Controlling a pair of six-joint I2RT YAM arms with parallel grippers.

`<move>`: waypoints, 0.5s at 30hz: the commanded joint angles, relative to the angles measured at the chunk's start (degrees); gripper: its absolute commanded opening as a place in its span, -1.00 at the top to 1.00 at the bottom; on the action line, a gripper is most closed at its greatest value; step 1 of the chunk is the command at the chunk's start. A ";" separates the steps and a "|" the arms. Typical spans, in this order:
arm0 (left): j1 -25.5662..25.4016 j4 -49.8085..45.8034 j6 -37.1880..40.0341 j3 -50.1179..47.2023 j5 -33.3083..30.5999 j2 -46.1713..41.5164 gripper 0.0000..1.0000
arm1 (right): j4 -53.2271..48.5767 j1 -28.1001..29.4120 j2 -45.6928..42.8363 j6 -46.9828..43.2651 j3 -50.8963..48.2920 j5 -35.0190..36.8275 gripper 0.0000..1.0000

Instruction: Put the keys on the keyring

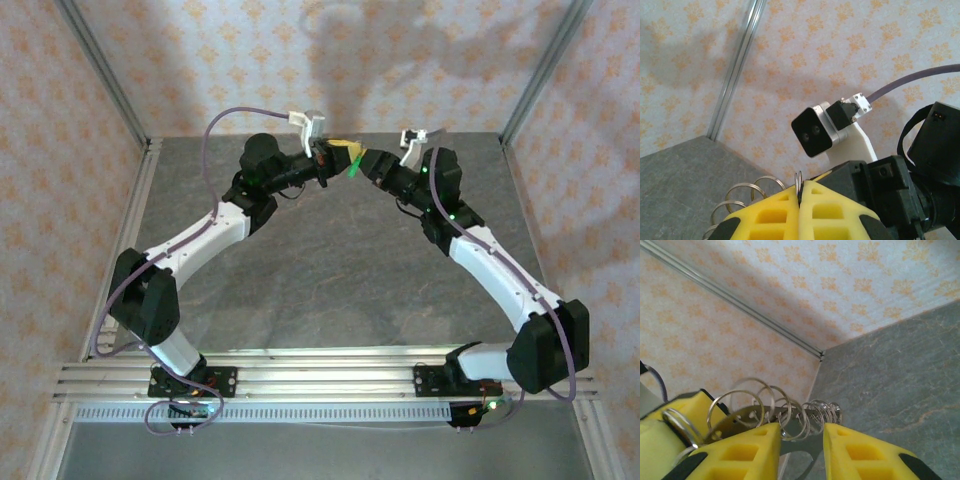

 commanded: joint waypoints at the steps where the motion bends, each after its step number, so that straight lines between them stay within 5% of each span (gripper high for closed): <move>1: -0.23 3.26 -0.08 1.58 2.14 0.42 1.00 | -1.69 0.66 -1.93 -3.60 -1.00 0.26 0.42; 15: 0.74 5.62 -3.92 1.35 5.13 0.75 1.00 | -0.09 -10.73 -9.58 -1.09 -3.81 -0.79 0.35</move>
